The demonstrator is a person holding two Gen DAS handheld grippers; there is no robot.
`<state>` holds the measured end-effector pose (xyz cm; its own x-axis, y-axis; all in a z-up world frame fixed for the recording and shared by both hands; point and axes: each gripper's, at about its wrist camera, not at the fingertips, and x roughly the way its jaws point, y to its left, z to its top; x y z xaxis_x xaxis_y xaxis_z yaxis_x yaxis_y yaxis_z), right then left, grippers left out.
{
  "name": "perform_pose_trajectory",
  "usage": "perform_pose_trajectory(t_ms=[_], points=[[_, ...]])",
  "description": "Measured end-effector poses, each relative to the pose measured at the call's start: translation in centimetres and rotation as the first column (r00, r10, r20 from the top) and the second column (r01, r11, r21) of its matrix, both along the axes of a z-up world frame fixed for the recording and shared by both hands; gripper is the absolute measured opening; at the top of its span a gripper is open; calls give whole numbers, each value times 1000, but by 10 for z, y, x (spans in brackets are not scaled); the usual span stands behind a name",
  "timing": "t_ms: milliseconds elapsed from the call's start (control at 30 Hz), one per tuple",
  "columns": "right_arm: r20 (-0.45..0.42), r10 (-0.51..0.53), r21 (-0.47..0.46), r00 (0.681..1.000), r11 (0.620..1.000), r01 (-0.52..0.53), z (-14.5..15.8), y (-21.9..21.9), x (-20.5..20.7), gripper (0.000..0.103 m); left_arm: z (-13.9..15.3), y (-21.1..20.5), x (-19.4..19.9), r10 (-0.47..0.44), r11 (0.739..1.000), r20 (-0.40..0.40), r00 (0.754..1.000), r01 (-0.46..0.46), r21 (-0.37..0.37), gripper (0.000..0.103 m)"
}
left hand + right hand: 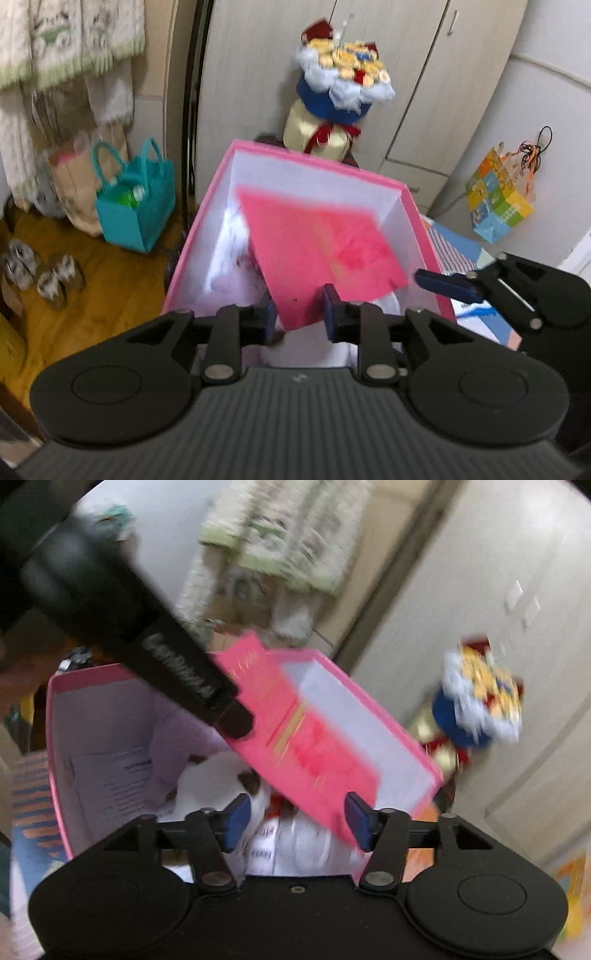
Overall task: Organize soft objects
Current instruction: 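Carry the pink card into the pink box and open the right tool, then move the right tool to the white wet-wipes pack on the table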
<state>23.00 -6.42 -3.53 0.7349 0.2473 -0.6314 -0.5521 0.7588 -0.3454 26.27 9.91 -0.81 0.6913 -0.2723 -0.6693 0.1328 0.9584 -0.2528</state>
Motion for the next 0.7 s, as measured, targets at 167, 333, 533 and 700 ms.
perform_pose_trajectory(t_ms=[167, 333, 533, 700], points=[[-74, 26, 94, 997, 995, -19, 13, -11, -18, 66, 3, -9, -18, -9, 996, 6, 1000, 9, 91, 45], [-75, 30, 114, 997, 993, -21, 27, -18, -42, 68, 25, -20, -48, -46, 980, 72, 996, 31, 195, 74], [-61, 34, 142, 998, 990, -25, 42, -30, -72, 72, 58, -32, -91, -119, 957, 182, 976, 64, 283, 92], [-30, 35, 164, 999, 986, -29, 56, -44, -97, 84, 75, -40, -126, -165, 943, 235, 958, 83, 321, 96]])
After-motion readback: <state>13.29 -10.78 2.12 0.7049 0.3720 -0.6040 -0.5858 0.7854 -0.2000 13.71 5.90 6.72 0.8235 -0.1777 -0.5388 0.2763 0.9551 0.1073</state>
